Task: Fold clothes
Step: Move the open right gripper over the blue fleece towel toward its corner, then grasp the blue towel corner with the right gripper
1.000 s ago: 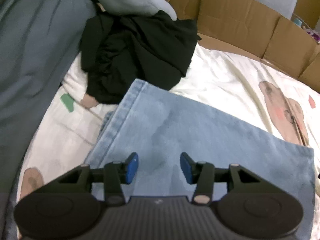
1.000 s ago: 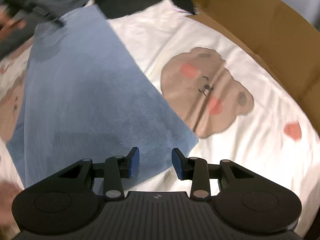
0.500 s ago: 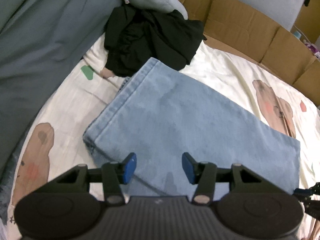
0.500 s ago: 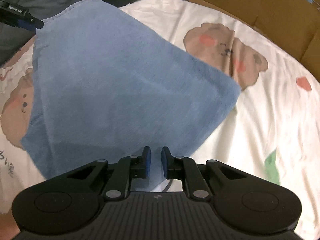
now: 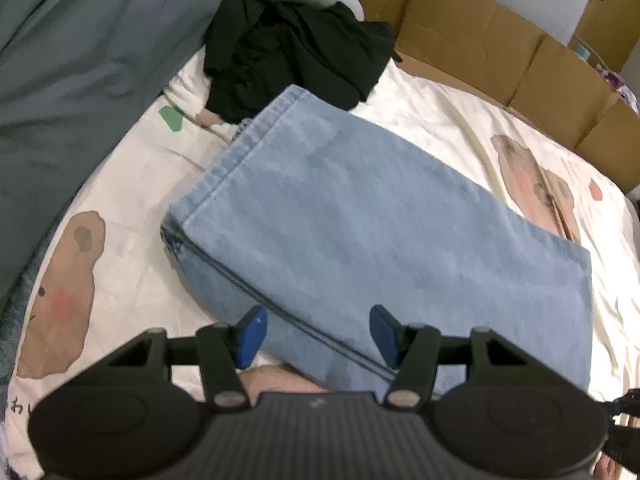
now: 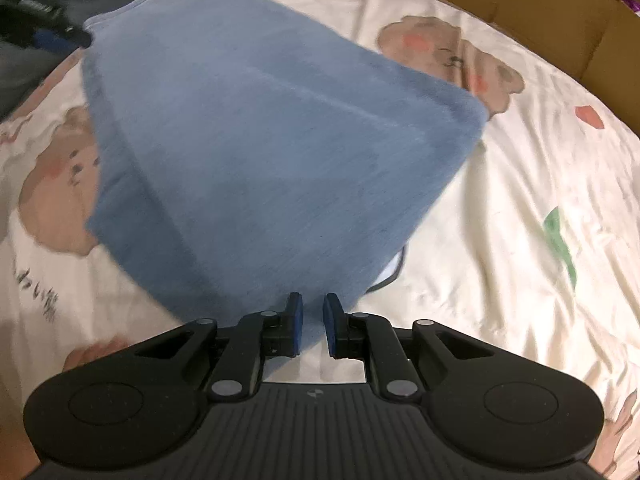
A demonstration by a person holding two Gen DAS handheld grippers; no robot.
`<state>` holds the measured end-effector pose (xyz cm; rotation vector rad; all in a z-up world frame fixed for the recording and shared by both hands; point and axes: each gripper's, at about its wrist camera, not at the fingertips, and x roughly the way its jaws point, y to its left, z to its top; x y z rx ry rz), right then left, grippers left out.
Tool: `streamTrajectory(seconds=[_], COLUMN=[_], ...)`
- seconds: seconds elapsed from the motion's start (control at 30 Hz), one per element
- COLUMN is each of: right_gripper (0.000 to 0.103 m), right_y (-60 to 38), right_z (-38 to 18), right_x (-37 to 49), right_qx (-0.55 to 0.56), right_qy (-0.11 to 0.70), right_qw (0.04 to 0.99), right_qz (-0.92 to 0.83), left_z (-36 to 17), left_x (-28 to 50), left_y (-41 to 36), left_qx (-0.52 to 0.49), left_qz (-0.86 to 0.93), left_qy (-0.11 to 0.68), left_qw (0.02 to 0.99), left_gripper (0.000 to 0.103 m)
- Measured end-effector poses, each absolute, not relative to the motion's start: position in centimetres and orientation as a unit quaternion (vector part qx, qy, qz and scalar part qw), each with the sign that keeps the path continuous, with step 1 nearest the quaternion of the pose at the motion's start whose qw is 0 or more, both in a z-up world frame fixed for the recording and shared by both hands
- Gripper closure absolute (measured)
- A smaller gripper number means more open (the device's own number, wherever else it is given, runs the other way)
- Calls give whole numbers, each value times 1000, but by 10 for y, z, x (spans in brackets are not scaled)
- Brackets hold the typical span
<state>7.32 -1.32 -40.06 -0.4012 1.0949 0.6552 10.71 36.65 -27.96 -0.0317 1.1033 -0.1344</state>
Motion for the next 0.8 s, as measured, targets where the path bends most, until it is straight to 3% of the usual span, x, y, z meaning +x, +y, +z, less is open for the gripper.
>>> streamTrajectory(seconds=[0.27, 0.4, 0.47, 0.5, 0.8], right_gripper=[89, 88, 70, 68, 67], right_y=[-28, -55, -67, -71, -80], right_z=[-397, -390, -391, -394, -426], right_x=[61, 70, 78, 81, 103], right_qx=[-134, -40, 2, 22, 144], right_qy=[545, 554, 558, 561, 565], right_qw=[780, 794, 796, 794, 783], right_qz=[276, 247, 235, 233, 215], left_z=[-286, -288, -290, -291, -289], left_x=[99, 98, 98, 98, 101], left_y=[363, 362, 362, 361, 358], left_qx=[-12, -5, -3, -2, 12], left_qz=[-67, -68, -69, -69, -78], left_qy=[531, 531, 533, 535, 542], left_qw=[844, 845, 843, 842, 837], left_gripper=[42, 40, 40, 40, 39])
